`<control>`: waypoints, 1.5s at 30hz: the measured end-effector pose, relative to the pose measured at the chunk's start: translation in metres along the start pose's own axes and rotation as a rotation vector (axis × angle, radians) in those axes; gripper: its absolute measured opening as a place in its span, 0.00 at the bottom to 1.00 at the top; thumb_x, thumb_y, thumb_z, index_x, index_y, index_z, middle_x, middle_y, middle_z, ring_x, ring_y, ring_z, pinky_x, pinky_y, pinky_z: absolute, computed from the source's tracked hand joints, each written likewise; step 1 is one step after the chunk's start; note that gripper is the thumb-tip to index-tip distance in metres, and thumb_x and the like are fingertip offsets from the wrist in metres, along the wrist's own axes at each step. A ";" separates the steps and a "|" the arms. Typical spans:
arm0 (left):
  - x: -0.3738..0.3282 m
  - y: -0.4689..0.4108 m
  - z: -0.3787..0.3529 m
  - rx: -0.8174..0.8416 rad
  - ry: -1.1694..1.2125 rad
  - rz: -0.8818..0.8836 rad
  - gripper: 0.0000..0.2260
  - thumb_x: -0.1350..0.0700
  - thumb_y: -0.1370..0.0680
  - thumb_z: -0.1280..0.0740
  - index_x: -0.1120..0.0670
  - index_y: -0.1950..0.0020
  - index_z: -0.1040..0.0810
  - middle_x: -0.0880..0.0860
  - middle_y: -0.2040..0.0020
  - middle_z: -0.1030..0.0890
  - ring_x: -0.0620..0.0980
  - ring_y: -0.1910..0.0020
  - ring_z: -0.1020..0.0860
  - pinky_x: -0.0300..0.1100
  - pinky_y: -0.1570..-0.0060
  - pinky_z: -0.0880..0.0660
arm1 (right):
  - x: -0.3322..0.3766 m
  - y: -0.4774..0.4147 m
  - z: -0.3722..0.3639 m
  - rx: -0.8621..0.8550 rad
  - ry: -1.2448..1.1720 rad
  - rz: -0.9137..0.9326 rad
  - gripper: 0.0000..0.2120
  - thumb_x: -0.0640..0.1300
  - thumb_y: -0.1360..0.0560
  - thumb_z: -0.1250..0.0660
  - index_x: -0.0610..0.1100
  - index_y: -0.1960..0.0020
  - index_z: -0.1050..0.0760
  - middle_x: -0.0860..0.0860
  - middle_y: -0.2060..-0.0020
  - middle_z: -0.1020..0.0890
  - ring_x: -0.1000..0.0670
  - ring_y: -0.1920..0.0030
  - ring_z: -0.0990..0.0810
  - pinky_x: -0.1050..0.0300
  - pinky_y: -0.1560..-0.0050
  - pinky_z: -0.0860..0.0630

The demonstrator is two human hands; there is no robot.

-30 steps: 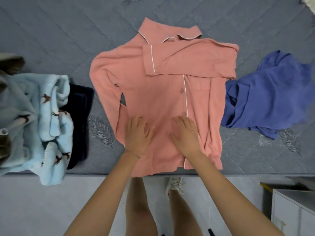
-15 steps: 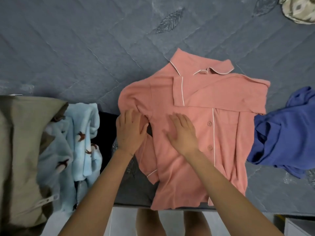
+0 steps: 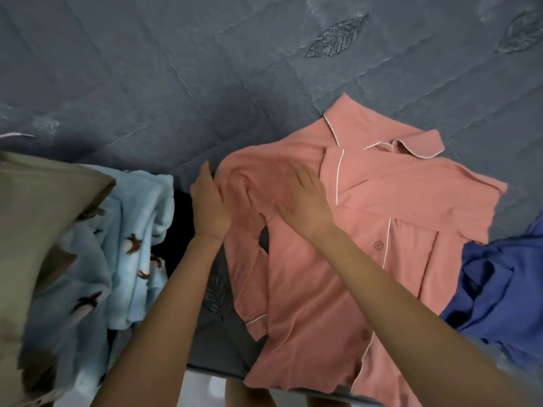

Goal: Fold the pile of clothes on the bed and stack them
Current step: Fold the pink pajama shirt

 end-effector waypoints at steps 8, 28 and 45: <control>-0.027 -0.010 0.013 0.094 0.170 -0.074 0.09 0.62 0.22 0.35 0.65 0.60 0.28 0.58 0.62 0.27 0.51 0.59 0.29 0.47 0.57 0.30 | 0.047 -0.045 0.016 0.030 0.026 0.285 0.30 0.45 0.25 0.37 0.41 0.25 0.36 0.42 0.27 0.31 0.38 0.25 0.38 0.46 0.24 0.45; -0.034 0.052 0.013 0.688 0.267 0.008 0.09 0.61 0.20 0.35 0.56 0.60 0.30 0.46 0.63 0.29 0.41 0.61 0.30 0.37 0.56 0.33 | 0.018 -0.048 0.062 0.455 0.170 0.217 0.26 0.41 0.31 0.27 0.45 0.35 0.27 0.48 0.42 0.22 0.44 0.40 0.26 0.49 0.40 0.30; -0.022 0.060 0.034 0.796 -0.204 0.084 0.10 0.57 0.23 0.33 0.65 0.52 0.24 0.54 0.59 0.24 0.50 0.59 0.26 0.42 0.59 0.31 | 0.047 -0.033 0.076 0.434 0.057 0.188 0.06 0.40 0.28 0.27 0.38 0.55 0.20 0.50 0.58 0.27 0.47 0.55 0.26 0.56 0.57 0.35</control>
Point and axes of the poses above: each hand's wrist, its own y-axis away from the middle knuckle, its own z-axis out of the back of the hand, x = y × z, the point moved 4 cm from there along -y, towards the middle knuckle
